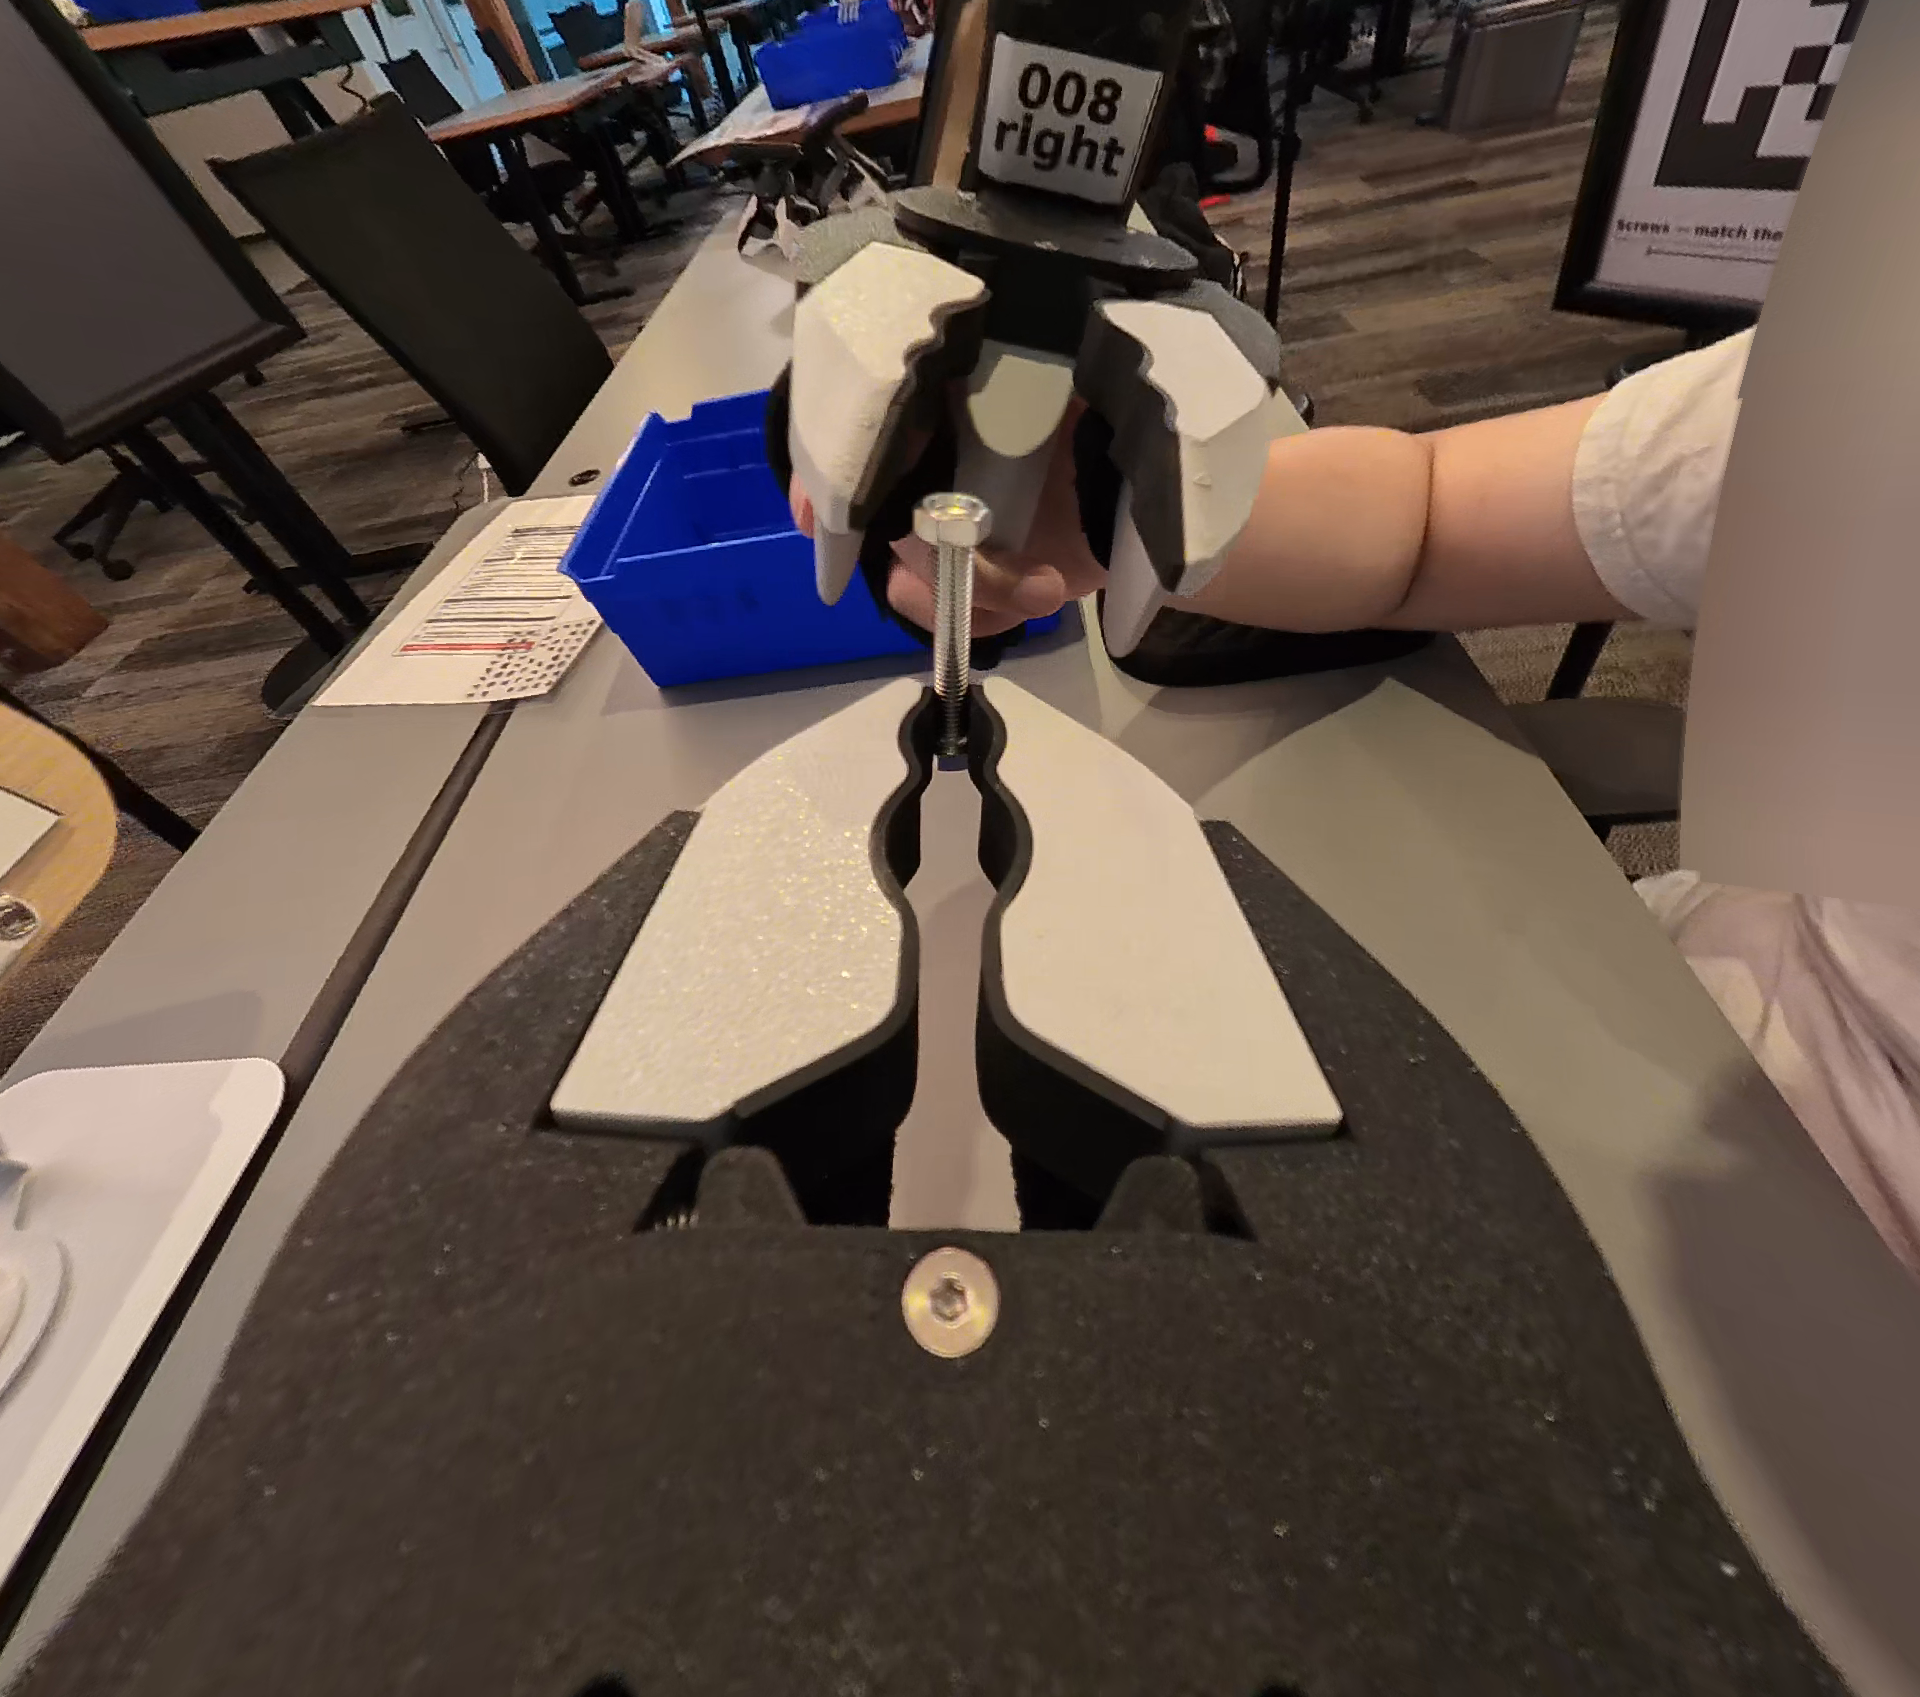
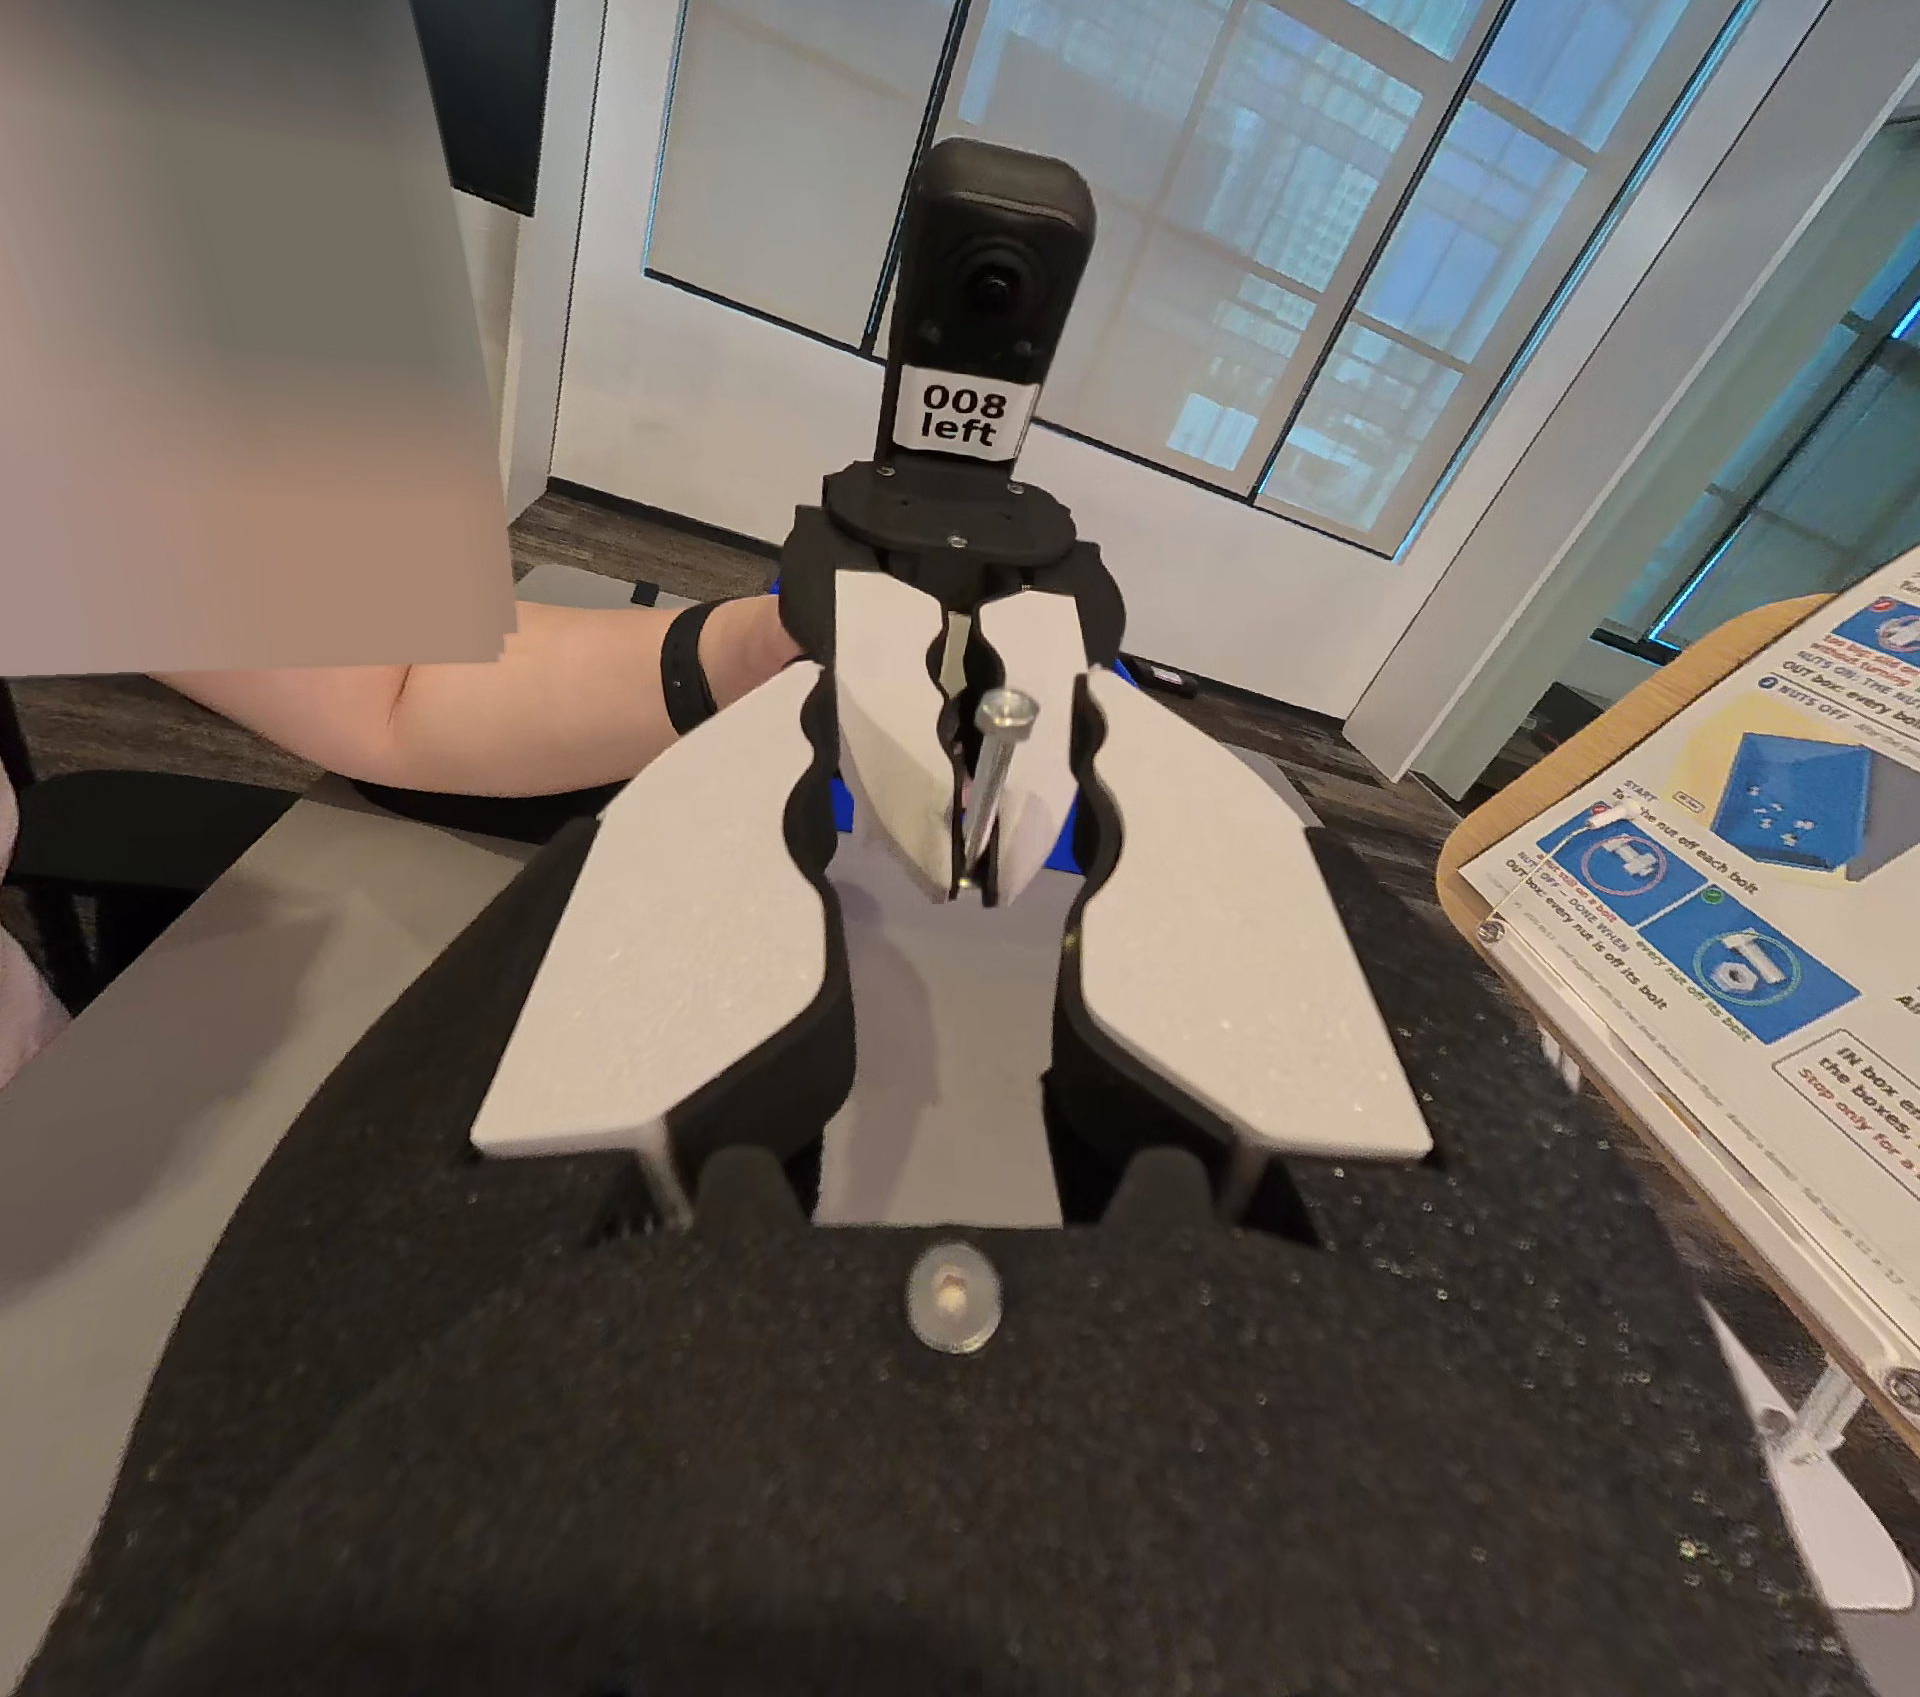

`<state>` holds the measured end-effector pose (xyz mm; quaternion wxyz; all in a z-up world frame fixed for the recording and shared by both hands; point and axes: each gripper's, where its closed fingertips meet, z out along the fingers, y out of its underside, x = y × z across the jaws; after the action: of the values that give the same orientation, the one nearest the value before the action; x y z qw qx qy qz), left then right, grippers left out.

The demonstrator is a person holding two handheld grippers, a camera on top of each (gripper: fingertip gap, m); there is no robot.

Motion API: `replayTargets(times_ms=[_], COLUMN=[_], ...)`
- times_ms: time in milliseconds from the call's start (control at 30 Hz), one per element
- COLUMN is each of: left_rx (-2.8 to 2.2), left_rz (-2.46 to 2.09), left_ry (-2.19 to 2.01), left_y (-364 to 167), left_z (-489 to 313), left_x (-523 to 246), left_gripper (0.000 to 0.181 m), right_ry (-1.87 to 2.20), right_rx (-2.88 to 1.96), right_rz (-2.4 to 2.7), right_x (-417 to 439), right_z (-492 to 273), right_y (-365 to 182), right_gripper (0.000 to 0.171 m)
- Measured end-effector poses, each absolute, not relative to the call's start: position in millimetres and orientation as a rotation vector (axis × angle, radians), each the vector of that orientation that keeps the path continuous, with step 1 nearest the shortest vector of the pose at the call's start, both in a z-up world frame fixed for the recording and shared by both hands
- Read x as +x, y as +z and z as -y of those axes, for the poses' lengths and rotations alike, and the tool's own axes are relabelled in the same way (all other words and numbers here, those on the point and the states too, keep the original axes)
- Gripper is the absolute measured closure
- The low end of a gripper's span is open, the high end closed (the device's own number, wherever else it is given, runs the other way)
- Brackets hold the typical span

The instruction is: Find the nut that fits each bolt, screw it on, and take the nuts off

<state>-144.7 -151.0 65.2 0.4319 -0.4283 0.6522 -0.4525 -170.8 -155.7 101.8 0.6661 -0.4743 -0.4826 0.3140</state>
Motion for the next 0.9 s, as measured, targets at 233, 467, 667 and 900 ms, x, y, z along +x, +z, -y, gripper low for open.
replayTargets(times_ms=[233, 467, 667, 900], left_rx=[-1.074, -1.091, -1.063, -1.093], left_rz=[-1.611, -1.553, -1.618, -1.574], left_ry=[-1.127, -1.149, -1.136, -1.116], left_y=[66, 76, 68, 70], left_z=[149, 139, 152, 140], left_x=[-144, -152, -145, -148], left_gripper=[0.177, 0.177, 0.177, 0.177], right_ry=[0.675, 0.662, 0.671, 0.629], right_rx=[-1.061, -1.050, -1.061, -1.062], right_rz=[1.124, 1.096, 1.089, 1.128], right_x=[-173, -165, -172, -171], right_z=[159, 158, 157, 160], right_y=[100, 107, 104, 102], right_gripper=[0.128, 0.134, 0.128, 0.129])
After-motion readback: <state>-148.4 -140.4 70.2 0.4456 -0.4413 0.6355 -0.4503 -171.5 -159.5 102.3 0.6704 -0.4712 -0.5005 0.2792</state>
